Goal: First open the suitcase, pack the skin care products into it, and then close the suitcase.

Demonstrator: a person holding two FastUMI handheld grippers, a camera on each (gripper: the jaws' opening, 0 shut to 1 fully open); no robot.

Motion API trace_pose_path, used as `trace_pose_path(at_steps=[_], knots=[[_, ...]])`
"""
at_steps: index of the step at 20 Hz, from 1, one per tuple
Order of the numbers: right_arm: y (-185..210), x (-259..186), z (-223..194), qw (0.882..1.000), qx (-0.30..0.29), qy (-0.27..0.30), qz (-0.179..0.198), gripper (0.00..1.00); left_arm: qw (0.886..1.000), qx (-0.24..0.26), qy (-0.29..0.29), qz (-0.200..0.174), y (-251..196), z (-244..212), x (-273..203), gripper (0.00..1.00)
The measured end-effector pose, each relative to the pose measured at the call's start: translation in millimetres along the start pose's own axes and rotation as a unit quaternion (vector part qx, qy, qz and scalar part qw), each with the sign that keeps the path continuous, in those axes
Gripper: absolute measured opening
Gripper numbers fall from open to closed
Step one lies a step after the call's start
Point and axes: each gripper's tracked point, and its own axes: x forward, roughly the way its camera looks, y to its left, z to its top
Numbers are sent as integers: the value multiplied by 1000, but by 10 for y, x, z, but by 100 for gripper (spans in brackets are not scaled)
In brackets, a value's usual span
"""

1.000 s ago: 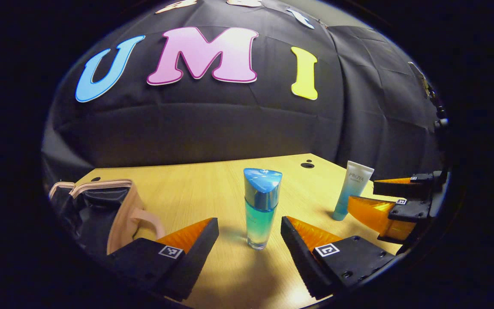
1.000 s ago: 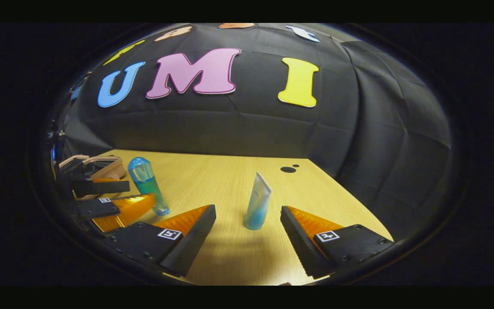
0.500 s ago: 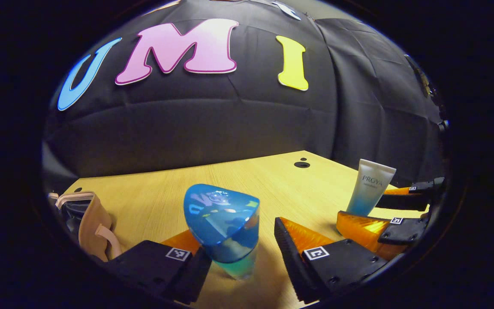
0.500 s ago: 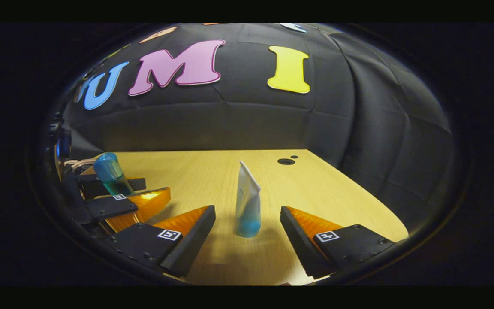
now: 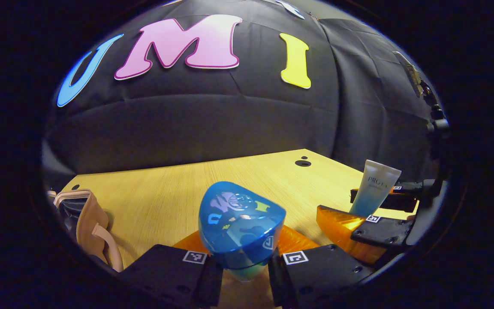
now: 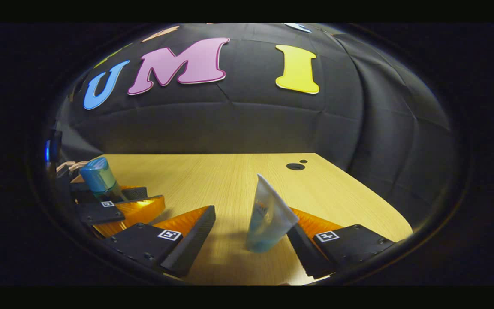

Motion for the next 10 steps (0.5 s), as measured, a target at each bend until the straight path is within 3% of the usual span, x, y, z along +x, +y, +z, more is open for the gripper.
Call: trace_pose_path(at_steps=[2, 4, 5, 6, 7, 8, 10], knots=[[11, 50, -1, 1000, 2, 4, 1, 96, 1000, -1, -1, 0, 6, -13, -12, 46], [9, 81, -4, 1000, 2, 9, 0, 70, 1000, -4, -1, 1, 26, -20, -32, 49], [3, 79, -11, 1000, 3, 12, 0, 66, 1000, -6, -1, 2, 39, -23, -39, 49], [6, 68, -4, 1000, 4, 11, 1, 47, 1000, -7, 0, 3, 52, -23, -47, 49], [14, 83, 3, 1000, 2, 11, 2, 43, 1000, -8, 1, 5, 68, -29, -53, 46], [20, 84, -9, 1000, -2, 12, 2, 35, 1000, -9, 2, 7, 77, -32, -63, 49], [31, 68, -2, 1000, -8, 12, 4, 35, 1000, -12, 2, 7, 90, -41, -84, 49]])
